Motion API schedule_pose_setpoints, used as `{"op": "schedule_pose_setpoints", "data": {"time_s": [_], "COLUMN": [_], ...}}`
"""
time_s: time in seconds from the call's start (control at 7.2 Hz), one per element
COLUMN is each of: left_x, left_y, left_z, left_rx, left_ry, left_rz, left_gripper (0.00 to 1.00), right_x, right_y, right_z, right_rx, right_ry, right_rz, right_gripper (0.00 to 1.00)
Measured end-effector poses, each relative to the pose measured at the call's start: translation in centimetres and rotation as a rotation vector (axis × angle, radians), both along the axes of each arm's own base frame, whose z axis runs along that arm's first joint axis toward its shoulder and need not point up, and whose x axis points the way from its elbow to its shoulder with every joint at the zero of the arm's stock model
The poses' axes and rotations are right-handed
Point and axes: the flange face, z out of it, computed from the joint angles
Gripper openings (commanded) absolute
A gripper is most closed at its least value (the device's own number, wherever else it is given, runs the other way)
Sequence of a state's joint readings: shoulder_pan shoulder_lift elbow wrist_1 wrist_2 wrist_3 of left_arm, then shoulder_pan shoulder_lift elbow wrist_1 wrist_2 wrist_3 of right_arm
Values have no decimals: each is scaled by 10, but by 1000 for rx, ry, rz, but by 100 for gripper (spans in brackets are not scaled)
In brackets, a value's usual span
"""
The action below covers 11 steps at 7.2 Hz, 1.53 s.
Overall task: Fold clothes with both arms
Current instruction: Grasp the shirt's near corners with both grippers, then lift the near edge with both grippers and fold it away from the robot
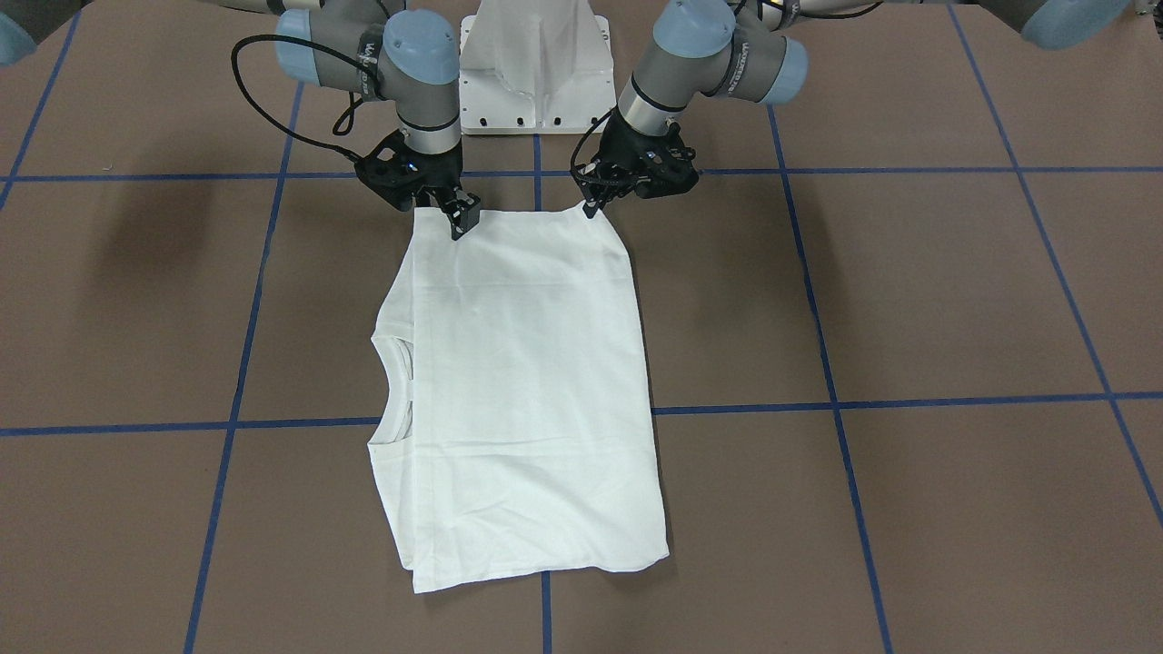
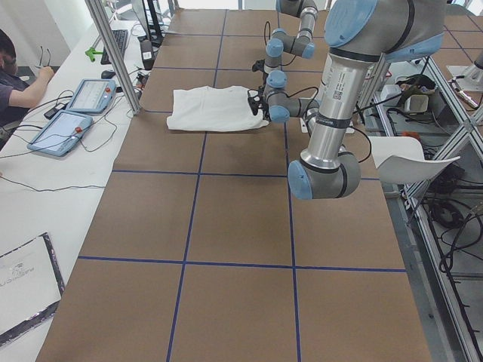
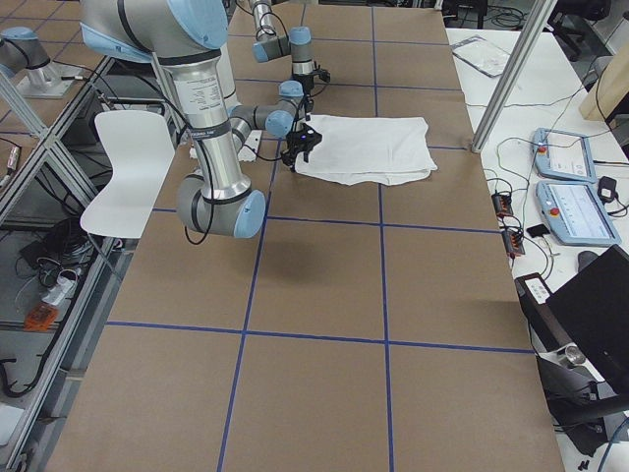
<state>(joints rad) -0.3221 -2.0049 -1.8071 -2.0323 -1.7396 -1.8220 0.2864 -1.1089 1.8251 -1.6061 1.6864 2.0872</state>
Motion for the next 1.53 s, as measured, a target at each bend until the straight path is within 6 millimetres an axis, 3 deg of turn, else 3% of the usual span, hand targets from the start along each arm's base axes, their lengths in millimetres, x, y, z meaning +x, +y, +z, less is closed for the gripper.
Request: {"op": "schedule_pose_setpoints", "data": {"time_s": [0.69, 1.11, 1.53], "left_x": [0, -4, -35], "left_y": [0, 2, 16], "left_z": [-1, -8, -34], "left_rx": [1, 4, 15], "left_ry": [2, 16, 53], "left_rz": [2, 6, 17], "left_gripper": [0, 0, 0], "right_x": [4, 21, 39], "right_y": [-4, -8, -4], "right_z": [-9, -28, -44], "right_rx": [3, 9, 19], "right_ry": [-17, -63, -105], "right_rz": [5, 20, 21], "right_gripper": [3, 0, 0]}}
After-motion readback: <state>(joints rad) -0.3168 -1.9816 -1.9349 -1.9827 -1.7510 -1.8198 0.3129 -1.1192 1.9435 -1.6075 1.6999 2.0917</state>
